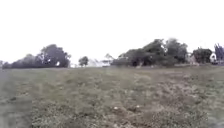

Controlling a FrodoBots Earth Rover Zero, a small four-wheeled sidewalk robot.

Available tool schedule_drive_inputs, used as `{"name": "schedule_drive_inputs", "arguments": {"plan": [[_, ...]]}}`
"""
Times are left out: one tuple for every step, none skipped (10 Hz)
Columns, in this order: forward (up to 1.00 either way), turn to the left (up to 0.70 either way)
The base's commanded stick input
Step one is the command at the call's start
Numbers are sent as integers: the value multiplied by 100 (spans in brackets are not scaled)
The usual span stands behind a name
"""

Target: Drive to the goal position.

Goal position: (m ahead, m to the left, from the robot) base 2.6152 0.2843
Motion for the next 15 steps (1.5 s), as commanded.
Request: {"name": "schedule_drive_inputs", "arguments": {"plan": [[50, 0], [50, 0], [50, 0], [50, 0], [50, 0], [50, 0], [50, 0], [50, 0], [50, 0], [50, 0], [50, 0], [50, 0], [50, 0], [50, 0], [50, 0]]}}
